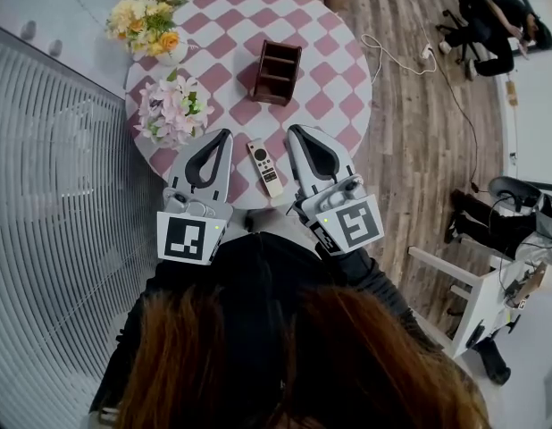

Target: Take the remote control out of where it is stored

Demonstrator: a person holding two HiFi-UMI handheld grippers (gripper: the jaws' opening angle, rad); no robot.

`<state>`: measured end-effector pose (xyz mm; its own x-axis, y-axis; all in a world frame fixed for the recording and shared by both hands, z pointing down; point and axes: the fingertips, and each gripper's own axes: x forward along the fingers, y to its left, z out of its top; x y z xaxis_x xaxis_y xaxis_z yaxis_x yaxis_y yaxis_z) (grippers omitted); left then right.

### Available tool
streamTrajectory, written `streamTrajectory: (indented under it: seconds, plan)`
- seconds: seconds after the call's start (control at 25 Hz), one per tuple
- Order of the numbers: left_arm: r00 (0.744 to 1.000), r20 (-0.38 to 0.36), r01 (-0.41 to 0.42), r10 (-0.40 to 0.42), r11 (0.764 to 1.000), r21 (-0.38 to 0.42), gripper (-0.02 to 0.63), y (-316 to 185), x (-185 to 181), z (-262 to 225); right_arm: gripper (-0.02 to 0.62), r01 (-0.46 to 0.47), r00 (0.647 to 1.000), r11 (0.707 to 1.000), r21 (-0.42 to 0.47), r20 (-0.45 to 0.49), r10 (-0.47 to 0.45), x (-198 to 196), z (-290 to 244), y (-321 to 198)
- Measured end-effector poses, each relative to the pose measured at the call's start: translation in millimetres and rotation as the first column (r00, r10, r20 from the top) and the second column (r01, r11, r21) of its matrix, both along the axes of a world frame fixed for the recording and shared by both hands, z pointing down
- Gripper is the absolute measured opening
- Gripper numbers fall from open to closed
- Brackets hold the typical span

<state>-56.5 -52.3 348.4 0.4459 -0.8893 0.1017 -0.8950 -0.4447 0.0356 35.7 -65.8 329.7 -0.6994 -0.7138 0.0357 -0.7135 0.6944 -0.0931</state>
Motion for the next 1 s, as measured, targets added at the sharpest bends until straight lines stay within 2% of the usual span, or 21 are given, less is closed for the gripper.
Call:
streamTrajectory:
  seconds: [1.0]
  plan:
    - [0.999, 0.013, 0.041, -0.041, 0.999, 0.019, 0.009, 0, -2, -6, 0.014, -0.018, 1.0, 1.0, 0.015, -0.013, 0.018, 12, -4, -6]
